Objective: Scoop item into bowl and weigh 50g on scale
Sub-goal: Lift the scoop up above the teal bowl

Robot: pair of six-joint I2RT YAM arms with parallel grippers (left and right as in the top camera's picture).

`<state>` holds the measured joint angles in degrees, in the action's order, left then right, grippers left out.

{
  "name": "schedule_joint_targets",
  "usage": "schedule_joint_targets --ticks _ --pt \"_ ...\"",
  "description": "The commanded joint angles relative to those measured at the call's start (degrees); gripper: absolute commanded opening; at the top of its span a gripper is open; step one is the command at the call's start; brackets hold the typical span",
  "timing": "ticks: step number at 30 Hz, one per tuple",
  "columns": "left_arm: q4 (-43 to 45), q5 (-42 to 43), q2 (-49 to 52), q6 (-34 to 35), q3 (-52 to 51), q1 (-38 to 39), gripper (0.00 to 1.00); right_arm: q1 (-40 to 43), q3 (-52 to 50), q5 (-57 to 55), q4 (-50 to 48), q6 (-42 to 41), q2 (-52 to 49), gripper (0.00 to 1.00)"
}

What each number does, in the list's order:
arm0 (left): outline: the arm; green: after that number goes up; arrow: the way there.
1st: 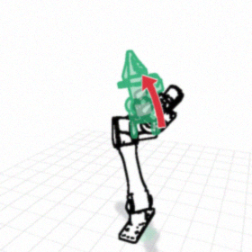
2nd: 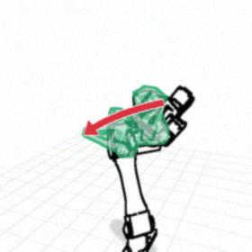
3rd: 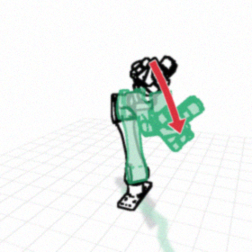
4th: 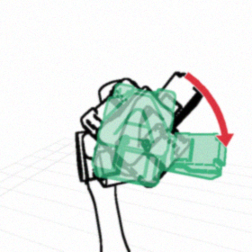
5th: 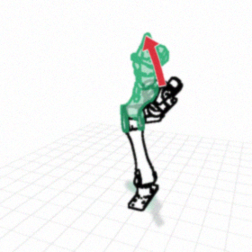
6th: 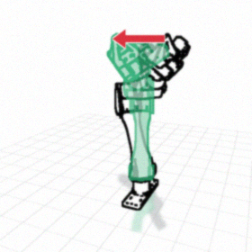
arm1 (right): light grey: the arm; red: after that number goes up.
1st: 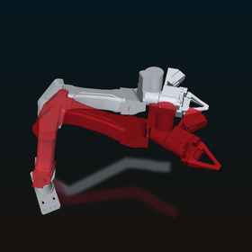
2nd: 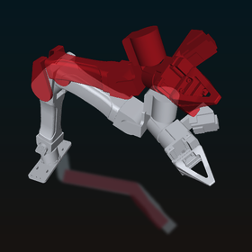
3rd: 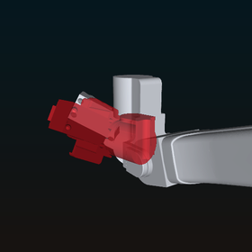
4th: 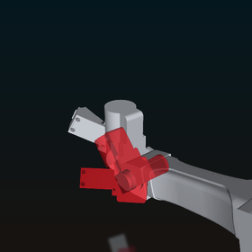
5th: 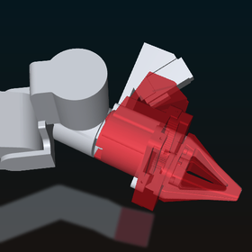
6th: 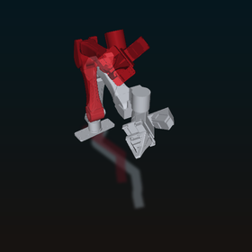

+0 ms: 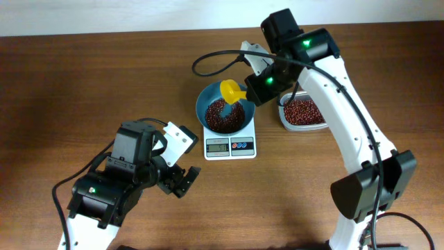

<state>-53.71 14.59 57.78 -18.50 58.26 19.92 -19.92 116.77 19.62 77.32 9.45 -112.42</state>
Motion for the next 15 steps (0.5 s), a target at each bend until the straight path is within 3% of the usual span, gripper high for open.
schedule_joint_targets --ticks 1,15 --pt "0.1 0.8 0.0 -1.1 0.1 0.2 0.99 0.2 0.5 0.7 -0.4 0.8 2.2 0.04" --pt "0.1 0.8 0.0 -1.1 0.1 0.2 0.99 -4.4 0.5 -14.6 -1.6 5.4 -2.1 0.04"
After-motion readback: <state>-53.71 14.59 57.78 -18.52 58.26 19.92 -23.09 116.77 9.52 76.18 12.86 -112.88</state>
